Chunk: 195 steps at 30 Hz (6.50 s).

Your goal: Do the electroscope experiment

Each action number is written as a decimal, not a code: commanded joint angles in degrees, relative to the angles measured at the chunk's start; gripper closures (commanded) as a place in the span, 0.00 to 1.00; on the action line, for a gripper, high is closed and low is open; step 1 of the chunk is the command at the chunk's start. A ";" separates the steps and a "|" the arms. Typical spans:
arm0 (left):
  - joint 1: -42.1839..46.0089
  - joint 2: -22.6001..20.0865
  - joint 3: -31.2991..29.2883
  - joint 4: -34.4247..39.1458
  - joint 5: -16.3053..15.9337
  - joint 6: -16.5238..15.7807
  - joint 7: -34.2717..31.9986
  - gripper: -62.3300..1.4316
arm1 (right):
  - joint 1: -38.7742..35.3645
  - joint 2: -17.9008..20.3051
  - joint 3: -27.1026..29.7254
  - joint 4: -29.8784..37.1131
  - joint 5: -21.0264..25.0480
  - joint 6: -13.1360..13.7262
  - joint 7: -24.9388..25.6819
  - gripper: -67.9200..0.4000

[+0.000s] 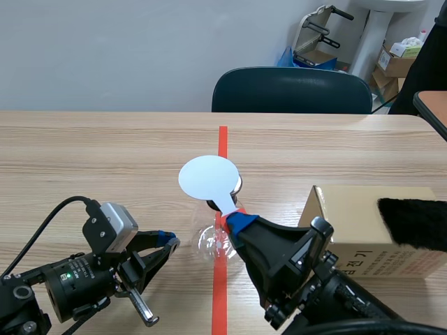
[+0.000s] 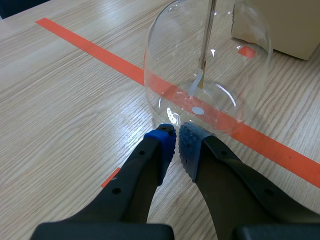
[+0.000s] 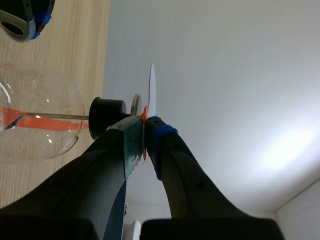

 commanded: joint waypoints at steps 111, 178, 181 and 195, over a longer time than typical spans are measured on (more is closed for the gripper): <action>-0.28 0.11 -0.15 0.94 -0.35 -0.07 -0.37 0.87 | -0.09 0.61 0.11 0.70 0.26 0.26 -35.41 0.97; -0.28 0.11 -0.15 0.94 -0.35 -0.07 -0.37 0.87 | -0.07 0.59 0.09 0.70 0.28 0.26 -8.55 0.97; -0.28 0.11 -0.15 0.94 -0.35 -0.07 -0.37 0.87 | -0.07 0.59 0.09 0.70 0.28 0.26 -8.55 0.97; -0.28 0.11 -0.15 0.94 -0.35 -0.07 -0.37 0.87 | -0.07 0.59 0.09 0.70 0.28 0.26 -8.55 0.97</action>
